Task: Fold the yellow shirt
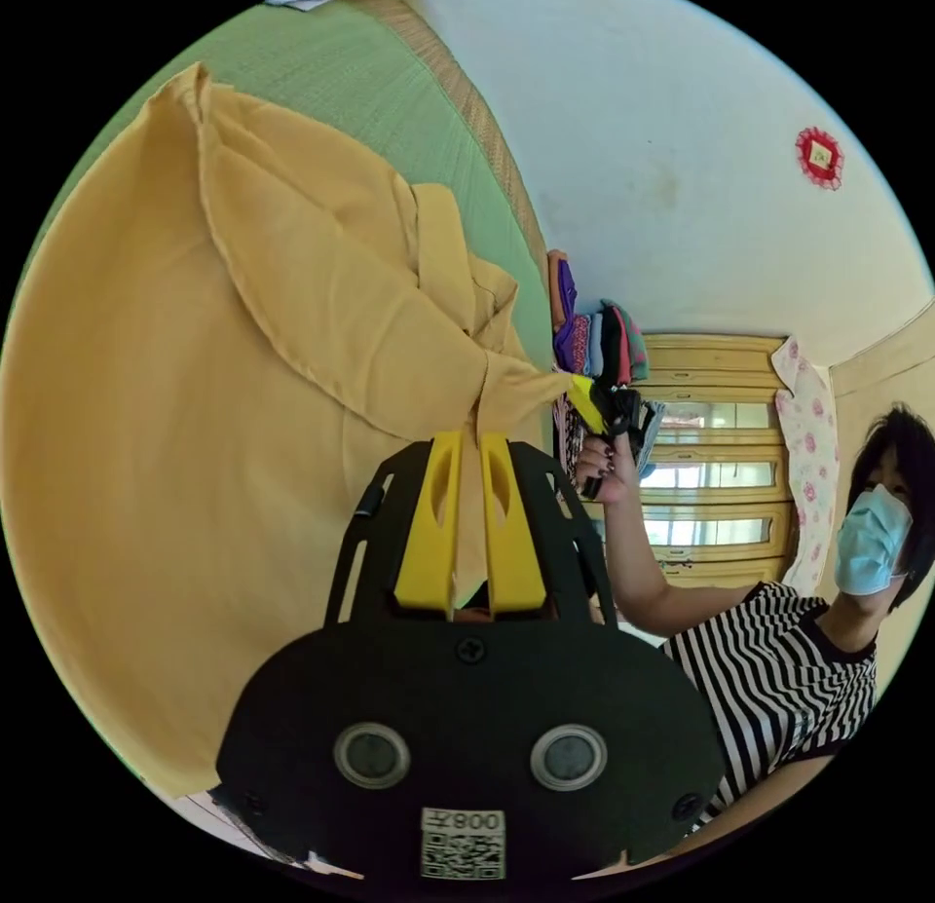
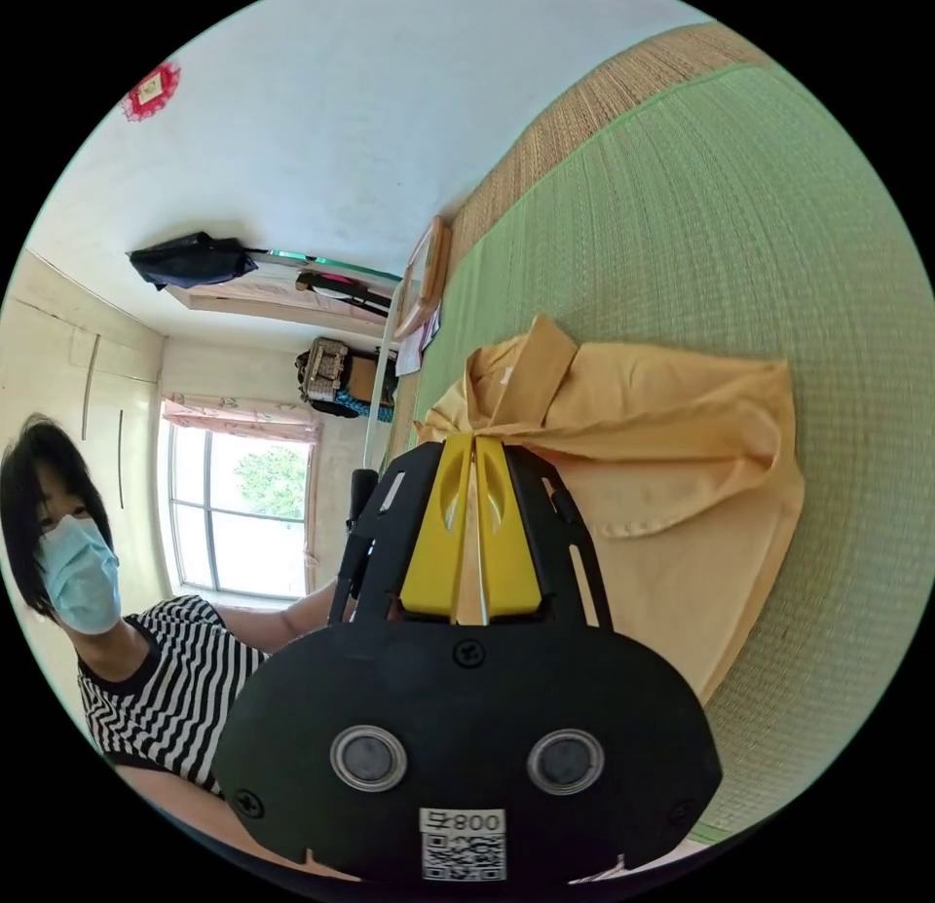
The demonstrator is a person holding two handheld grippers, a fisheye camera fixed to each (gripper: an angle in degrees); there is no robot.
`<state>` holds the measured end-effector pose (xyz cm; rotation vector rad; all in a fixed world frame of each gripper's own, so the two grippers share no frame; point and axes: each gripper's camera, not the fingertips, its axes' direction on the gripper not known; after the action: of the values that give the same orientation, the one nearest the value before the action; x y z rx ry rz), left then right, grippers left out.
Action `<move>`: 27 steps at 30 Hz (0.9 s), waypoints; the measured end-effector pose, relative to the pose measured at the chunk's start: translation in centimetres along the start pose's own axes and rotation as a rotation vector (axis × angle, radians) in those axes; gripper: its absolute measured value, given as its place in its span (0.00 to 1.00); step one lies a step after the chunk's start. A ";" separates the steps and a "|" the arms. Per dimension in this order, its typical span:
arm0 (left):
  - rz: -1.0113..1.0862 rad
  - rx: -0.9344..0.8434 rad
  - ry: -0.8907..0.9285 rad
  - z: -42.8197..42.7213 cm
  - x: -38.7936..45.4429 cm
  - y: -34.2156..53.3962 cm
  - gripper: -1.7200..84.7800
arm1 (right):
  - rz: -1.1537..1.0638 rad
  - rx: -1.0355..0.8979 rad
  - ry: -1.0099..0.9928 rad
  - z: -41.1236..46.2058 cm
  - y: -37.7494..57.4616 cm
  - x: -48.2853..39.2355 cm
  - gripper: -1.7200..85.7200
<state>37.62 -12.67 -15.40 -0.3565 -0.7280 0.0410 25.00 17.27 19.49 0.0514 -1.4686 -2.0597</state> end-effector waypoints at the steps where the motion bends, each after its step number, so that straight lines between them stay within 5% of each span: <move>1: 0.026 -0.017 -0.013 0.5 0.9 -0.6 0.07 | -0.004 0.013 0.008 -0.3 -1.0 -0.3 0.02; 14: 0.095 -0.191 -0.041 9.4 4.8 -7.3 0.07 | 0.031 -0.025 0.026 -0.2 -5.1 -1.4 0.02; 27: 0.040 0.100 0.093 2.3 3.3 -10.2 0.04 | 0.069 -0.022 0.055 -2.0 -3.7 -1.7 0.02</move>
<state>37.72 -21.03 -8.26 -0.2759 -0.6247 0.0973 25.44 17.17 14.98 0.0469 -1.3958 -2.0028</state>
